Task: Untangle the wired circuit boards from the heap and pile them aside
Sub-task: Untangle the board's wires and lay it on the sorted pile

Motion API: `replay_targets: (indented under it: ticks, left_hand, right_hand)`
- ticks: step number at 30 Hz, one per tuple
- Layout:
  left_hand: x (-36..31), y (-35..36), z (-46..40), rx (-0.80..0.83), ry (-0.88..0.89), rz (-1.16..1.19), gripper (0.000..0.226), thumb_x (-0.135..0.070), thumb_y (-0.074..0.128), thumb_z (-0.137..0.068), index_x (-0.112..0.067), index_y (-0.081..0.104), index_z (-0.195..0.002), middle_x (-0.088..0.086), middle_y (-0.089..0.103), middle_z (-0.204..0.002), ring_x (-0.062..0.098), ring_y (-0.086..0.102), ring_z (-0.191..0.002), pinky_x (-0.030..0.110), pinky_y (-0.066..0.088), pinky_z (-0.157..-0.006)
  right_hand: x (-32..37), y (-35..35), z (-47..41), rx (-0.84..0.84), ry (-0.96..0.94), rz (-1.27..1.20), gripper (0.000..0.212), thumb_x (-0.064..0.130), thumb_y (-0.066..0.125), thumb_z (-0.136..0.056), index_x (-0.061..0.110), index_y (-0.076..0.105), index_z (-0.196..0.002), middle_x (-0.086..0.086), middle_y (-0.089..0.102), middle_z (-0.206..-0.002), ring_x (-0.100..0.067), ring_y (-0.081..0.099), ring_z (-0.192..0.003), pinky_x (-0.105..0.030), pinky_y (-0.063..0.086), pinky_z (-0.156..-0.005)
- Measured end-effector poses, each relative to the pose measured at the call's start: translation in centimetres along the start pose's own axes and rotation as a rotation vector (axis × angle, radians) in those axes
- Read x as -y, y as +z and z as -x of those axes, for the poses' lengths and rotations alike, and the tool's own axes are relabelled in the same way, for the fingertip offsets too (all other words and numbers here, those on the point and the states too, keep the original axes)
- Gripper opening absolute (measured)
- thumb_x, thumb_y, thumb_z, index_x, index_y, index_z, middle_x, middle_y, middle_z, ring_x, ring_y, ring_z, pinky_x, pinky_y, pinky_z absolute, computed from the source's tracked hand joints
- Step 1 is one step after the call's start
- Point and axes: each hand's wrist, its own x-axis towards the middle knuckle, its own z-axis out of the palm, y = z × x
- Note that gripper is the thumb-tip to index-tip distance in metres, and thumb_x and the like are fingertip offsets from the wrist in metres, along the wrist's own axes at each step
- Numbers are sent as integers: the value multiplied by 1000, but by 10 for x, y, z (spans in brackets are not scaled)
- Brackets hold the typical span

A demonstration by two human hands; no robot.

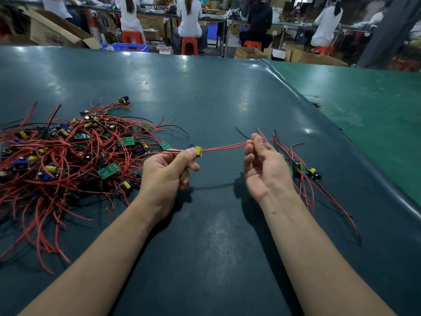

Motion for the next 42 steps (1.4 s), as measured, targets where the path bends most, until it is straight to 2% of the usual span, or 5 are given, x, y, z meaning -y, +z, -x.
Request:
replay_targets:
  ticks: [4,12,19,37,42]
  left_hand:
    - [-1,1,1,16,-7,-13,20,-13,66,-88,-6,63,-70,3,61,-58,10,32,-36,19,27,-38]
    - [1,-1,-3,-44,10,72,26,-11,62,-92,-7,63,-66,3,61,-57,8,31,-33,20,21,-41]
    - [5,-3,-1,46,47,-70,25,-18,67,-87,-5,65,-66,-2,58,-49,8,33,-35,17,26,-38]
    - [2,-2,-2,37,56,-10,28,-11,64,-90,-9,61,-62,4,60,-57,9,31,-34,17,26,-38]
    - [3,-4,-3,23,32,29,30,-9,63,-91,-10,62,-60,4,60,-55,8,31,-34,17,27,-38]
  right_hand:
    - [-2,-1,2,128,103,-126,24,4,41,-102,10,54,-83,-2,52,-60,-3,38,-34,-11,28,-33]
    - [-6,4,9,156,131,176,4,11,62,-92,11,58,-93,-6,63,-86,-10,62,-53,-16,48,-45]
    - [-29,6,18,324,200,501,14,17,66,-91,12,71,-79,1,61,-61,-7,52,-47,-16,43,-42]
    - [-6,4,2,41,73,36,25,18,54,-99,7,63,-79,7,49,-50,-2,38,-36,-13,29,-34]
    - [-11,0,2,-20,-255,431,23,13,59,-95,9,65,-74,3,62,-53,-7,45,-37,-16,34,-37]
